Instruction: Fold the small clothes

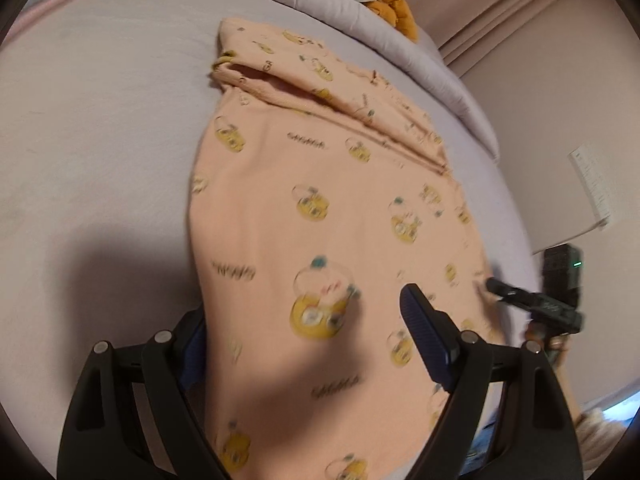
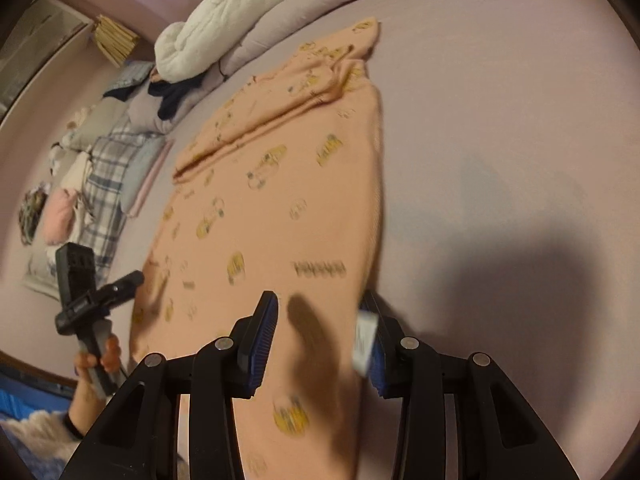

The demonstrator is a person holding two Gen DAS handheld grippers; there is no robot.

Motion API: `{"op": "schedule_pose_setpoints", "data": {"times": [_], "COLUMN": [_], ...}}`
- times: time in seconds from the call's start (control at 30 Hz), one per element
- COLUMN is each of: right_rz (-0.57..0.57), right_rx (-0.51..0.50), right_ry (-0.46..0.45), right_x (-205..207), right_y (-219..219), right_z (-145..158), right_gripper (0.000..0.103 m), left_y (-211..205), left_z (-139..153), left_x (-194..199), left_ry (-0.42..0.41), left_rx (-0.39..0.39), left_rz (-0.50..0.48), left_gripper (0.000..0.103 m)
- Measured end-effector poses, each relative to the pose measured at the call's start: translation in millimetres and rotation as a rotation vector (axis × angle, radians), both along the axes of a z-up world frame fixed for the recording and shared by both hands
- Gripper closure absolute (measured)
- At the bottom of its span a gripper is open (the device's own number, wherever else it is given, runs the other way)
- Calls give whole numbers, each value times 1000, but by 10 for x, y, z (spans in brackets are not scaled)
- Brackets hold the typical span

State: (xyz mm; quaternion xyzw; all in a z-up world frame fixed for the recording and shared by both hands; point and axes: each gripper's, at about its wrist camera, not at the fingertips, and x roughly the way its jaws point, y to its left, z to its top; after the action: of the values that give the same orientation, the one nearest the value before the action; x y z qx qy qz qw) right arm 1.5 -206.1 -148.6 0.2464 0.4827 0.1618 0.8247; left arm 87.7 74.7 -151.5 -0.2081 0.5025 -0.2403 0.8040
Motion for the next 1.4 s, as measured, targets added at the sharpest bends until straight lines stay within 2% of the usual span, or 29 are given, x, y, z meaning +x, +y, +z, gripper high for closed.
{"op": "schedule_pose_setpoints", "data": {"times": [0.1, 0.17, 0.27, 0.6, 0.7, 0.77, 0.8, 0.87, 0.97, 1.07, 1.2, 1.4], "right_rz": [0, 0, 13, 73, 72, 62, 58, 58, 49, 41, 47, 64], "right_rx": [47, 87, 157, 239, 238, 233, 228, 170, 156, 164, 221, 305], "right_ry": [-16, -22, -17, 33, 36, 38, 36, 31, 18, -3, -67, -171], "right_x": [78, 71, -42, -560, -595, -559, -546, -529, -547, -571, -574, -545], "right_y": [63, 76, 28, 97, 143, 166, 170, 216, 221, 217, 232, 253], "right_z": [-45, -73, -106, -153, -152, -151, -149, -132, -114, -88, 15, 238], "right_gripper": [63, 63, 63, 67, 67, 67, 70, 83, 90, 96, 98, 98], "left_y": [93, 149, 186, 140, 117, 137, 160, 173, 205, 216, 193, 191], "left_z": [-19, -32, -46, -29, -47, -71, -86, -98, -91, -39, 91, 212], "left_x": [33, -25, -160, -704, -705, -670, -649, -638, -641, -644, -649, -561], "left_ry": [17, 25, 33, 38, 36, 51, 63, 72, 89, 81, 36, 24], "left_rx": [-74, -94, -100, -74, -35, -35, -38, -35, -46, -93, -174, -293], "left_rz": [29, 31, 10, -41, -23, -6, 4, 13, 20, 12, -6, 4], "left_gripper": [24, 38, 45, 49, 63, 81, 85, 96, 97, 99, 99, 100]}}
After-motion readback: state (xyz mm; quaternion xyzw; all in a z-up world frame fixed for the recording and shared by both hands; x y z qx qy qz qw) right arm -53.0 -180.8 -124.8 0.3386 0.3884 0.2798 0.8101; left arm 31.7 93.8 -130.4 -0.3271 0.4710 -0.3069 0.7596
